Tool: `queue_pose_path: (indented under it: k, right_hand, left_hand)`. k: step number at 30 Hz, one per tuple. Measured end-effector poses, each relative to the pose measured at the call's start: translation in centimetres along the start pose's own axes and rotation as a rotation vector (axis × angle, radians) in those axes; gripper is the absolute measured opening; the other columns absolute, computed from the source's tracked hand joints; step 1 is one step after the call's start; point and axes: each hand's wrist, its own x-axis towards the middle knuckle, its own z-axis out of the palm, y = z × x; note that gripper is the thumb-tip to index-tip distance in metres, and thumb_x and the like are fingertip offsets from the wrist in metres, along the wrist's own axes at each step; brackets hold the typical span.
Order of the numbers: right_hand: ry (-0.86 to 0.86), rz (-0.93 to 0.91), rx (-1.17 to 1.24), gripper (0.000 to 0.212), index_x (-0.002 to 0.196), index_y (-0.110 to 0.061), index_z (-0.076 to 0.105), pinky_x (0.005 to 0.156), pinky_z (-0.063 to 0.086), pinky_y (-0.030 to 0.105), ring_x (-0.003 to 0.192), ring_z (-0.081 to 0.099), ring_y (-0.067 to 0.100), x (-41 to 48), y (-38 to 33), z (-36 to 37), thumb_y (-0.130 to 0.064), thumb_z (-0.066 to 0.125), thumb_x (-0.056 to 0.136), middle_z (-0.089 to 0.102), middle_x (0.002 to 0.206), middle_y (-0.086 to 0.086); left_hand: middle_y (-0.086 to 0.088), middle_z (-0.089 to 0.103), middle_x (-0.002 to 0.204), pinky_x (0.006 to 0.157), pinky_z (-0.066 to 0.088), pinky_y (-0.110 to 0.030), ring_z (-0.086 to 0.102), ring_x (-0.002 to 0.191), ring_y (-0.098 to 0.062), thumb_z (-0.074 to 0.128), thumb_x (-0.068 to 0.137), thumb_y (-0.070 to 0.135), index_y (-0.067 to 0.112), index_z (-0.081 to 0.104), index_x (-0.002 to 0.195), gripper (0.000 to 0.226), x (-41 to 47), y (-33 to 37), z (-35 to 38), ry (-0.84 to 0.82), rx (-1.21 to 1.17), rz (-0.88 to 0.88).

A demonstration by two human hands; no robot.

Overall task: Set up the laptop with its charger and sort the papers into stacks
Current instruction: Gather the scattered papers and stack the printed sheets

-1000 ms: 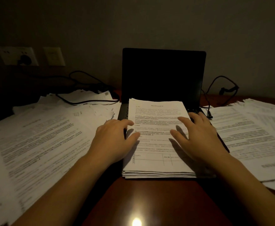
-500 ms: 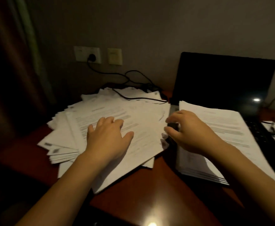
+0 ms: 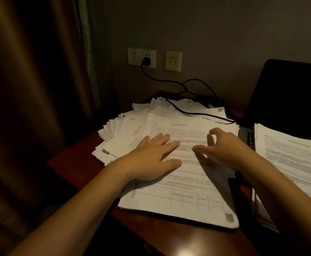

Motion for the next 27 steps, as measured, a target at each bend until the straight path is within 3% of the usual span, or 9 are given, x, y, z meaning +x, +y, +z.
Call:
queue_pose_path:
  k: [3,6,9,13,17,19,22,24,27]
  right_hand:
    - [-0.026,0.007,0.053,0.079,0.143,-0.019,0.037,0.076,0.043,0.029,0.094,0.049,0.019,-0.2,-0.1,0.0,-0.057,0.07,0.082,0.052,0.136,0.012]
    - [-0.048,0.002,0.18,0.088,0.15,-0.021,0.031,0.075,0.044,0.028,0.107,0.055,0.022,-0.3,-0.1,-0.3,-0.04,0.08,0.079,0.051,0.142,0.009]
    - [-0.021,0.008,0.296,0.093,0.151,-0.024,0.032,0.075,0.049,0.03,0.12,0.055,0.028,-0.3,0.2,-0.8,-0.019,0.085,0.075,0.046,0.148,0.005]
    - [0.07,0.04,0.326,0.099,0.155,-0.027,0.022,0.076,0.056,0.039,0.118,0.06,0.033,0.2,1.1,-1.2,-0.006,0.081,0.078,0.051,0.145,0.008]
    - [0.14,-0.003,0.375,0.096,0.156,-0.031,0.015,0.067,0.057,0.037,0.111,0.065,0.031,0.3,1.7,-1.0,-0.002,0.073,0.085,0.063,0.13,0.009]
    - [0.168,-0.039,0.388,0.09,0.156,-0.029,0.019,0.077,0.059,0.043,0.107,0.066,0.028,0.2,1.5,-0.6,-0.004,0.072,0.087,0.065,0.125,0.008]
    - [0.19,-0.086,0.391,0.069,0.148,-0.025,0.036,0.079,0.058,0.04,0.099,0.068,0.023,0.0,1.4,0.2,-0.012,0.071,0.09,0.068,0.12,0.005]
    - [0.191,-0.119,0.394,0.05,0.136,-0.021,0.05,0.072,0.059,0.033,0.094,0.068,0.021,0.1,1.4,0.5,-0.018,0.071,0.09,0.068,0.12,0.003]
    - [0.192,-0.171,0.364,0.026,0.116,-0.019,0.061,0.054,0.048,0.015,0.076,0.06,0.006,0.2,1.3,0.5,-0.024,0.069,0.092,0.067,0.119,-0.001]
  left_hand:
    - [0.015,0.01,0.167,0.116,-0.008,-0.023,0.001,0.151,-0.001,0.046,0.103,0.048,0.044,0.026,0.156,0.057,1.0,-0.7,-0.9,0.007,-0.116,0.074]
    - [0.008,0.015,0.167,0.124,-0.002,-0.033,0.007,0.153,-0.008,0.045,0.103,0.049,0.038,0.027,0.157,0.058,1.7,-1.9,-1.3,0.091,-0.044,0.025]
    - [-0.002,0.02,0.166,0.124,0.012,-0.042,0.019,0.152,-0.021,0.038,0.102,0.057,0.029,0.025,0.158,0.064,2.7,-3.6,-2.4,0.157,0.078,-0.163]
    - [-0.006,0.056,0.136,0.098,0.047,-0.041,0.055,0.115,-0.026,0.054,0.094,0.056,0.02,0.048,0.143,0.061,3.9,-5.6,-5.0,0.223,-0.016,-0.439]
    - [-0.001,0.059,0.102,0.066,0.047,-0.028,0.057,0.084,-0.017,0.072,0.088,0.047,0.011,0.056,0.136,0.062,3.8,-5.2,-6.9,0.243,-0.272,-0.591]
    - [-0.002,0.058,0.103,0.071,0.046,-0.031,0.057,0.088,-0.019,0.071,0.09,0.045,0.007,0.056,0.134,0.06,3.7,-4.9,-7.3,0.248,-0.434,-0.621]
    - [-0.003,0.069,0.107,0.081,0.055,-0.035,0.068,0.094,-0.022,0.079,0.084,0.042,0.011,0.062,0.123,0.052,3.4,-5.0,-7.6,0.189,-0.646,-0.625]
    - [-0.005,0.075,0.1,0.08,0.058,-0.036,0.073,0.09,-0.023,0.085,0.079,0.033,0.018,0.065,0.107,0.038,3.0,-4.8,-7.5,0.134,-0.723,-0.58]
    - [-0.001,0.075,0.098,0.08,0.058,-0.035,0.073,0.089,-0.022,0.084,0.08,0.018,0.027,0.064,0.101,0.03,2.9,-4.6,-6.8,0.137,-0.716,-0.468]
